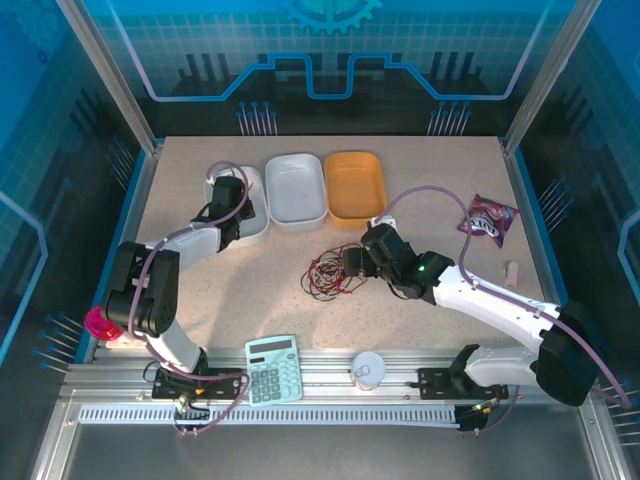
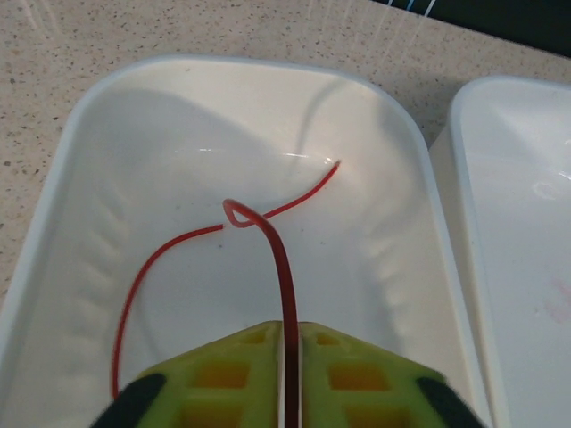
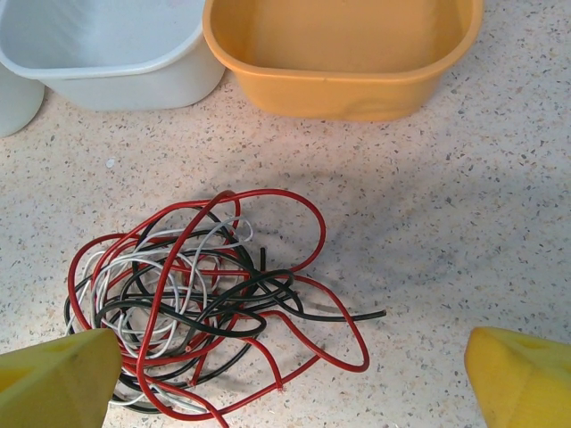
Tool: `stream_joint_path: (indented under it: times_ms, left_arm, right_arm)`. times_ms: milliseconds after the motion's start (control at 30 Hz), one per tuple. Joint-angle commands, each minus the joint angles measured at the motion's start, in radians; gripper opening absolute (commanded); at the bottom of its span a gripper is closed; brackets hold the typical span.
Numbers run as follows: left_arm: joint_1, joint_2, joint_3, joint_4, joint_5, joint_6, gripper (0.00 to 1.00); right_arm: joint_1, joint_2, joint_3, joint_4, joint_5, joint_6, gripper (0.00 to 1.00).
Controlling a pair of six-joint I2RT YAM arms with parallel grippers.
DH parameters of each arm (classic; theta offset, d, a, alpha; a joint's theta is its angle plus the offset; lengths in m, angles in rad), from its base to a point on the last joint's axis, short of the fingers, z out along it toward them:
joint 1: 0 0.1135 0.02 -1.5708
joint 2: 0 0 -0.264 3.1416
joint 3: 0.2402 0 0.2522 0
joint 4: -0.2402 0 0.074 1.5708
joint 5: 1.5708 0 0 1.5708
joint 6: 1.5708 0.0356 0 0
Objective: Untangle the cables
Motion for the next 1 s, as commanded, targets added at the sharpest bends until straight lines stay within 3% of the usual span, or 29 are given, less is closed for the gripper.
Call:
stream_joint_path:
  times_ms: [0, 267, 600, 800, 967]
  left_arm:
    - [0.011, 0.011, 0.060, -0.024, 0.032, -0.032, 0.27]
    - [0.015, -0.025, 0.035, -0.071, 0.059, -0.102, 0.56]
    - [0.016, -0.222, 0.048, -0.236, 0.112, -0.104, 0.99]
    - [0.016, -0.358, 0.031, -0.323, 0.171, -0.094, 0.99]
    - [0.007, -0.483, -0.049, -0.323, 0.309, -0.114, 0.99]
  right_arm:
    - [0.010, -0.022, 0.023, -0.025, 0.032, 0.019, 1.00]
    - [0.011, -0.047, 0.022, -0.047, 0.053, 0.030, 1.00]
    - [0.006, -0.047, 0.022, -0.050, 0.078, 0.053, 1.00]
    - [0.004, -0.035, 0.029, -0.056, 0.072, 0.044, 1.00]
    - [0.003, -0.022, 0.030, -0.051, 0.061, 0.039, 1.00]
